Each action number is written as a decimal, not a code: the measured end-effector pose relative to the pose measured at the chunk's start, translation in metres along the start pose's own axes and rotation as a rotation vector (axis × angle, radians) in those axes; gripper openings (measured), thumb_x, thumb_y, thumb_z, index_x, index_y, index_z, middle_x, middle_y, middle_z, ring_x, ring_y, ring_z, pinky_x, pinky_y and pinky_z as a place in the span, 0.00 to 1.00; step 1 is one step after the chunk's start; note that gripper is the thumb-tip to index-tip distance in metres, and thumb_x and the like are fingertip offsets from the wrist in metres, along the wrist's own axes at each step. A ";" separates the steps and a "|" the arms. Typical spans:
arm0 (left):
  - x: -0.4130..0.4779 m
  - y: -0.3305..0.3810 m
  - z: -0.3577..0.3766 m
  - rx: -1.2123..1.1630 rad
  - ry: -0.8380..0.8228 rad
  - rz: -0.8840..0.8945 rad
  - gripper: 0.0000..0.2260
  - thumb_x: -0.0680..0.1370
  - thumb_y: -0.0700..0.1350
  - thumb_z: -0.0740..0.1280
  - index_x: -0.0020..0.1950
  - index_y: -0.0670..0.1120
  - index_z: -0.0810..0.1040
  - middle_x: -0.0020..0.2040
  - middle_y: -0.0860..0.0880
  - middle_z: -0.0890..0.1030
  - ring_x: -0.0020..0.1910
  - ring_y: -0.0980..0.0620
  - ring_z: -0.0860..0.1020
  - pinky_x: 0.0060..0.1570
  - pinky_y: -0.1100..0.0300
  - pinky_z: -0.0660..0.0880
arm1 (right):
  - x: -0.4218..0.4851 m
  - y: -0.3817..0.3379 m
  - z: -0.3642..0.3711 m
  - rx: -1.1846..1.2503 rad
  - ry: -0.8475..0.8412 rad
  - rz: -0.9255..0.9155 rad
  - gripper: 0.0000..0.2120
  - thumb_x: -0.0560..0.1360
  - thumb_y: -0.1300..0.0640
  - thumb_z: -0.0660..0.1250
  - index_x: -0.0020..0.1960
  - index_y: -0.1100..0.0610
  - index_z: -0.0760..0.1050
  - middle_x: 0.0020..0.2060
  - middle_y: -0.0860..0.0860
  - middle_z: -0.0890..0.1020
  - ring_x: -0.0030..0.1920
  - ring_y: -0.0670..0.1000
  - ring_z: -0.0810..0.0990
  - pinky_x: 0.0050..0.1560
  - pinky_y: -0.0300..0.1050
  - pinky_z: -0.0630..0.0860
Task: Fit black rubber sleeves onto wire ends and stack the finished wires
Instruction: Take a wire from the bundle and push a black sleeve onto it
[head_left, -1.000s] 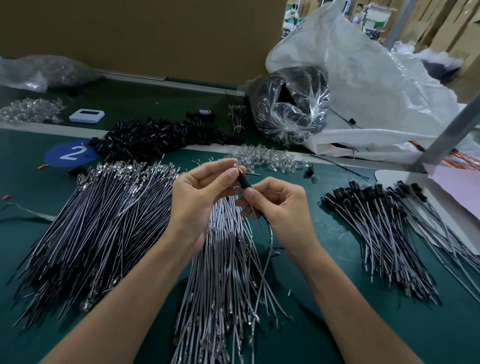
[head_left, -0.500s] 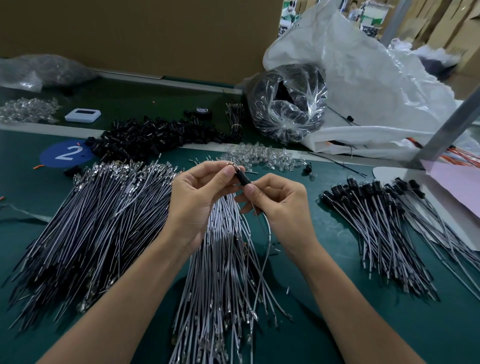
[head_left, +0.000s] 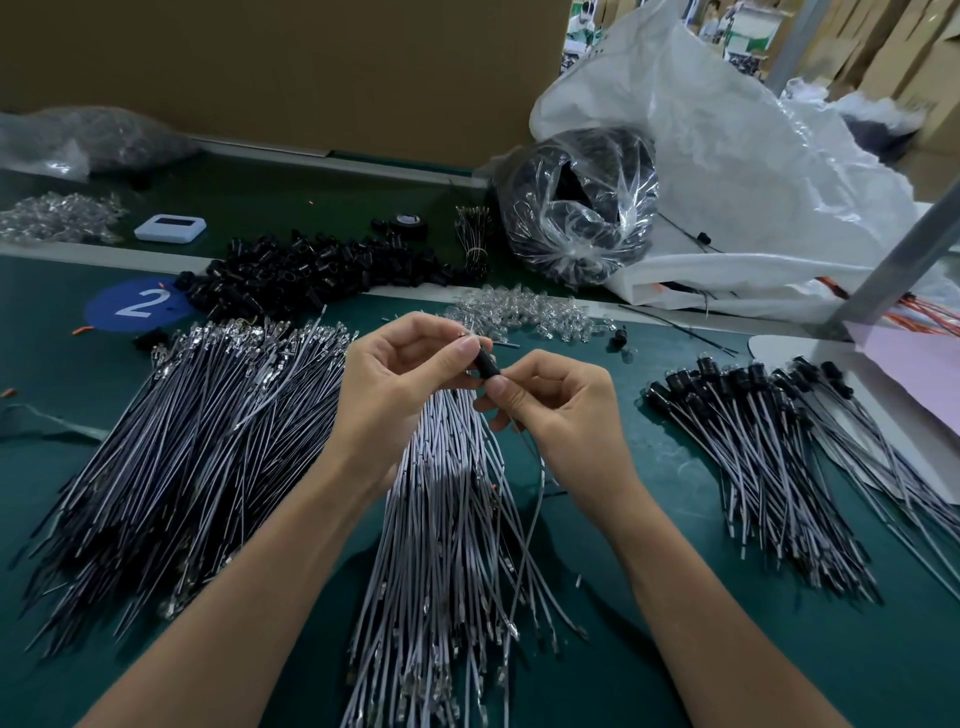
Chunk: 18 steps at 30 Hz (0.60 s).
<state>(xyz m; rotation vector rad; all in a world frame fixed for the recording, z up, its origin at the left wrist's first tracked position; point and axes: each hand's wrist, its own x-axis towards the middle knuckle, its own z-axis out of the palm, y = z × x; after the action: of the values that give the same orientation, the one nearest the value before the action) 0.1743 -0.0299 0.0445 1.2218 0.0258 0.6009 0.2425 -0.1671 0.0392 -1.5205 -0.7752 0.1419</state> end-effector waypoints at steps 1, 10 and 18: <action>0.000 0.001 0.000 0.006 -0.005 -0.001 0.04 0.69 0.40 0.72 0.43 0.42 0.80 0.42 0.44 0.85 0.43 0.48 0.84 0.44 0.54 0.82 | 0.000 0.000 0.000 -0.006 -0.003 -0.003 0.07 0.73 0.65 0.72 0.40 0.54 0.81 0.34 0.54 0.85 0.34 0.53 0.83 0.37 0.41 0.79; -0.001 0.001 0.000 0.016 -0.049 0.009 0.05 0.70 0.40 0.74 0.37 0.49 0.84 0.45 0.46 0.85 0.43 0.50 0.83 0.40 0.55 0.82 | -0.004 -0.001 0.001 -0.136 0.039 -0.083 0.05 0.74 0.65 0.72 0.46 0.56 0.83 0.35 0.48 0.85 0.32 0.49 0.82 0.36 0.41 0.79; -0.005 0.001 0.003 0.003 -0.072 0.008 0.08 0.70 0.38 0.72 0.35 0.51 0.83 0.46 0.47 0.85 0.43 0.51 0.82 0.38 0.59 0.79 | -0.005 0.002 0.004 -0.248 0.054 -0.159 0.06 0.72 0.65 0.73 0.43 0.55 0.83 0.34 0.44 0.84 0.32 0.43 0.81 0.36 0.40 0.77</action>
<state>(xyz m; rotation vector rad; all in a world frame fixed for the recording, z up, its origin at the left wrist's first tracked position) 0.1709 -0.0339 0.0451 1.2466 -0.0392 0.5639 0.2374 -0.1661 0.0352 -1.6807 -0.8919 -0.1171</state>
